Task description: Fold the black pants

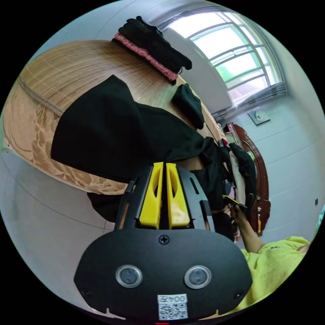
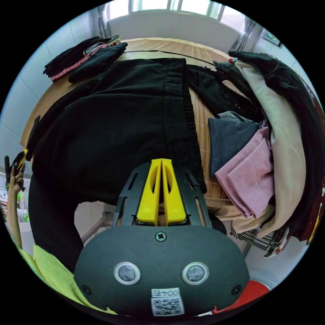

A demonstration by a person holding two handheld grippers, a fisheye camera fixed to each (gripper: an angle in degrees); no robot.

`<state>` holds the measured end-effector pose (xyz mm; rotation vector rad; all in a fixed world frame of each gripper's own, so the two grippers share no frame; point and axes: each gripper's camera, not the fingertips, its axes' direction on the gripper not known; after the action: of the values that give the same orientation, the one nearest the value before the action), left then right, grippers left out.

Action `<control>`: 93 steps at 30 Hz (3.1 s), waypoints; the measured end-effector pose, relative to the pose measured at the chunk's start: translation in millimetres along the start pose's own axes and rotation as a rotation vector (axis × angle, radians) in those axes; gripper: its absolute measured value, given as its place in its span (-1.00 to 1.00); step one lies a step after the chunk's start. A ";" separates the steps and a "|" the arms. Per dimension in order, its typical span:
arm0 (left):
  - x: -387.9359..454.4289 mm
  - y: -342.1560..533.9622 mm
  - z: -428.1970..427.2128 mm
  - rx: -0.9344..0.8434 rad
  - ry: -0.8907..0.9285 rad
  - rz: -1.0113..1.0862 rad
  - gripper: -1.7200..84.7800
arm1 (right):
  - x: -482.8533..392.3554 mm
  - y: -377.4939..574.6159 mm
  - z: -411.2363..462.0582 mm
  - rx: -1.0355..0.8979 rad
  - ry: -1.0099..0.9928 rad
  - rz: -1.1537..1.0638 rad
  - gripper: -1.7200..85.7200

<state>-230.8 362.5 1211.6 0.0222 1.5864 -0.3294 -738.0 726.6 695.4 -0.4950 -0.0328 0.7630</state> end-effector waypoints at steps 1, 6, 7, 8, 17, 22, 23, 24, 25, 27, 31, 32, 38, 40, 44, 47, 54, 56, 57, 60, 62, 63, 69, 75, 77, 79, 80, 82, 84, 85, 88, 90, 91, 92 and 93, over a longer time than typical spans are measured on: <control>1.8 0.3 3.3 -0.001 -0.062 0.006 -0.92 | 6.4 0.4 1.6 -0.005 -0.024 0.003 -0.98; 35.1 -13.6 -9.1 0.070 -0.223 0.080 -0.93 | 30.2 10.7 8.3 0.016 -0.113 0.052 -0.98; 56.3 -28.0 -20.5 0.109 -0.255 0.143 -0.93 | 33.0 13.1 9.9 0.021 -0.119 0.060 -0.98; 68.3 -37.2 -25.8 0.127 -0.271 0.176 -0.93 | 34.9 15.1 11.5 0.025 -0.120 0.063 -0.98; 223.5 -198.2 -14.2 0.174 -0.618 0.465 -0.81 | 52.3 33.8 23.0 0.063 -0.169 0.068 -0.98; 268.1 -198.4 -3.9 0.341 -0.700 0.538 -0.78 | 47.0 38.8 27.3 0.055 -0.135 0.035 -0.98; 270.0 -191.6 -10.2 0.399 -0.636 0.533 -0.80 | 43.6 39.0 28.4 0.050 -0.113 0.014 -0.98; 270.1 -174.7 -23.2 0.511 -0.488 0.510 -0.82 | 41.9 39.0 29.1 0.048 -0.101 0.001 -0.98; 267.4 -155.7 -35.3 0.583 -0.324 0.480 -0.84 | 39.4 39.3 30.4 0.047 -0.085 -0.013 -0.98; 266.7 -118.1 -53.9 0.642 -0.103 0.460 -0.85 | 38.7 40.0 32.4 0.048 -0.080 -0.010 -0.98; 298.3 21.5 -123.3 0.994 -0.101 0.566 -0.84 | 41.6 43.1 36.0 0.047 -0.097 0.004 -0.98; 301.6 40.5 -132.2 1.046 -0.092 0.610 -0.80 | 43.1 44.8 36.8 0.050 -0.106 0.011 -0.98; 256.1 73.0 -139.0 0.680 0.597 0.534 -0.86 | 42.0 54.9 39.8 0.071 -0.108 0.030 -0.98; 239.1 103.7 -141.1 0.703 0.426 0.473 -0.91 | 37.1 58.7 40.4 0.084 -0.083 0.019 -0.98; 211.3 161.5 -131.7 0.710 0.015 0.508 -0.89 | 25.4 65.8 42.2 0.106 -0.022 -0.003 -0.98; 164.5 198.1 -86.2 0.478 -0.063 0.439 -0.78 | 20.8 69.3 43.4 0.115 -0.002 -0.014 -0.98; 105.7 312.8 65.0 -0.127 -0.464 0.366 -0.66 | 21.1 71.2 44.3 0.109 -0.021 0.015 -0.98; 105.9 330.0 85.1 -0.169 -0.481 0.346 -0.65 | 21.3 70.8 44.3 0.102 -0.027 0.031 -0.98; 110.0 337.4 97.7 -0.191 -0.499 0.353 -0.65 | 21.2 70.6 44.3 0.101 -0.028 0.034 -0.98; 129.5 342.8 124.9 -0.214 -0.570 0.413 -0.64 | 21.1 69.5 44.2 0.092 -0.033 0.055 -0.98; 140.5 339.0 138.0 -0.209 -0.625 0.436 -0.64 | 22.1 68.4 44.0 0.086 -0.043 0.078 -0.98; 145.6 334.9 145.2 -0.203 -0.629 0.436 -0.64 | 22.4 68.1 44.0 0.085 -0.046 0.083 -0.98; 174.7 323.3 182.8 -0.242 -0.609 0.483 -0.65 | 26.8 64.6 43.1 0.069 -0.082 0.124 -0.97; 189.4 308.5 192.1 -0.249 -0.643 0.504 -0.67 | 18.9 61.4 41.7 0.068 -0.039 0.105 -0.98; 198.4 303.7 193.8 -0.261 -0.656 0.556 -0.70 | 16.6 59.8 40.9 0.067 -0.027 0.099 -0.98; 211.8 301.2 195.5 -0.276 -0.668 0.637 -0.78 | 16.7 58.8 40.2 0.068 -0.029 0.101 -0.98; 215.6 301.1 195.7 -0.287 -0.663 0.661 -0.81 | 17.3 58.4 39.8 0.070 -0.032 0.103 -0.98; 225.3 297.2 189.5 -0.308 -0.678 0.699 -0.88 | 18.2 57.5 39.0 0.072 -0.038 0.106 -0.98; 224.2 291.3 177.2 -0.317 -0.636 0.679 -0.91 | 18.7 56.6 38.1 0.074 -0.040 0.107 -0.98; 222.3 289.0 168.0 -0.321 -0.619 0.667 -0.92 | 18.6 55.9 37.6 0.076 -0.039 0.105 -0.98; 212.9 282.2 135.9 -0.307 -0.591 0.582 -0.94 | 18.9 53.9 35.9 0.079 -0.036 0.100 -0.98; 208.4 276.6 106.7 -0.270 -0.574 0.504 -0.94 | 19.9 52.5 34.8 0.080 -0.039 0.100 -0.98; 209.5 273.0 83.6 -0.232 -0.589 0.466 -0.95 | 20.9 51.2 34.0 0.080 -0.042 0.099 -0.98; 211.9 270.9 70.7 -0.211 -0.598 0.452 -0.95 | 22.0 50.0 33.1 0.079 -0.045 0.098 -0.98; 220.3 265.3 41.7 -0.155 -0.609 0.425 -0.95 | 22.6 49.4 32.7 0.079 -0.047 0.097 -0.98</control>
<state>-143.5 565.3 943.6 0.1257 0.9644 0.1185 -760.6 785.8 699.2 -0.4054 -0.0223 0.8676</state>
